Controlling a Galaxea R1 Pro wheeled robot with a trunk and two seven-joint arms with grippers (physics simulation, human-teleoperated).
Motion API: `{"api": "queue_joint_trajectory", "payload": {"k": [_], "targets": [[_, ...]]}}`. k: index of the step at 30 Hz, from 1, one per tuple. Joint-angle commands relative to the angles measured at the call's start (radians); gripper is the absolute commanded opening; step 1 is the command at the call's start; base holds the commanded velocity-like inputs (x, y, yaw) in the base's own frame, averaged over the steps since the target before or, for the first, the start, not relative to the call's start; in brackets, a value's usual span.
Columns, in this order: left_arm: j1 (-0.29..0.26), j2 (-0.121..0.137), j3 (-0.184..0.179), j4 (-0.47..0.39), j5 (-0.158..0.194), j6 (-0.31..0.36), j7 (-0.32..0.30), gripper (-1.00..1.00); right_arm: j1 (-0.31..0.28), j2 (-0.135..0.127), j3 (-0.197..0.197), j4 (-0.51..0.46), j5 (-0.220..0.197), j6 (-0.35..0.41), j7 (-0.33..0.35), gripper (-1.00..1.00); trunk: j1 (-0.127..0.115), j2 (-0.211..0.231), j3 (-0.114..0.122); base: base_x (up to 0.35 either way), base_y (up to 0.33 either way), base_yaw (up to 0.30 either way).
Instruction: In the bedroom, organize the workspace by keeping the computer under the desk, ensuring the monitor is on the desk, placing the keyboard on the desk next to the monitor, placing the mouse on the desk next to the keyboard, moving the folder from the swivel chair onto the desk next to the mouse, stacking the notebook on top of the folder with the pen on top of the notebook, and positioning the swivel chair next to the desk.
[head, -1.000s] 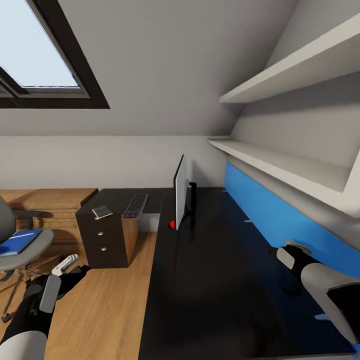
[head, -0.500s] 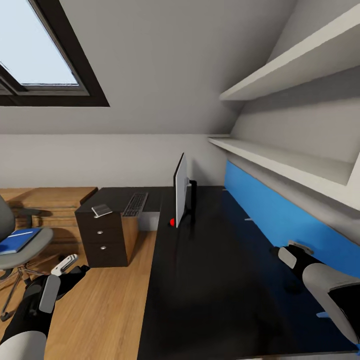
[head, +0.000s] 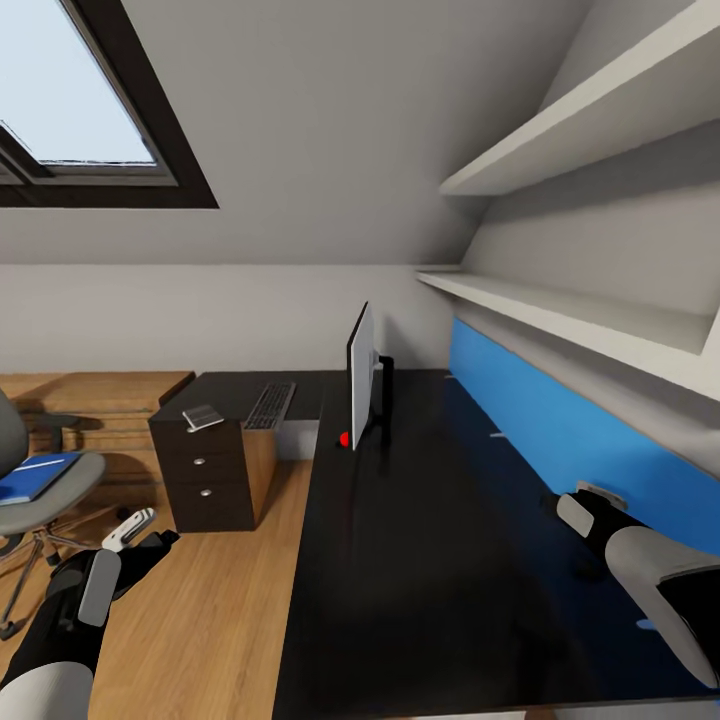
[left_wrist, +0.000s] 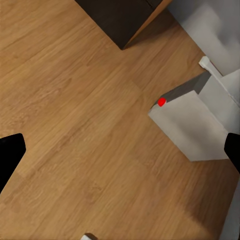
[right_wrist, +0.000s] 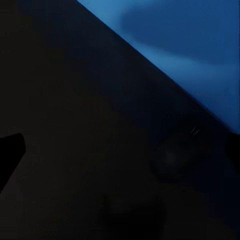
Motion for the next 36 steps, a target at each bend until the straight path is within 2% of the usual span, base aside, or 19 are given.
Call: {"api": "queue_joint_trajectory", "payload": {"k": [1,11,36], "targets": [[-0.001,0.000,0.001,-0.001,0.011,0.004,0.008,1.00,0.000,-0.001,0.008,-0.003,-0.006,0.008,-0.006,1.00,0.004,-0.008,-0.005,0.000,0.000,0.000],[-0.001,-0.001,0.001,-0.001,0.010,0.004,0.008,1.00,0.000,-0.002,0.008,-0.003,-0.006,0.011,-0.007,1.00,0.042,-0.078,-0.036,0.000,0.000,0.000],[-0.001,-0.001,0.001,0.012,0.007,0.004,0.008,1.00,0.000,-0.008,0.008,-0.003,-0.007,0.012,-0.007,1.00,0.042,-0.078,-0.041,0.000,0.000,0.008]]}}
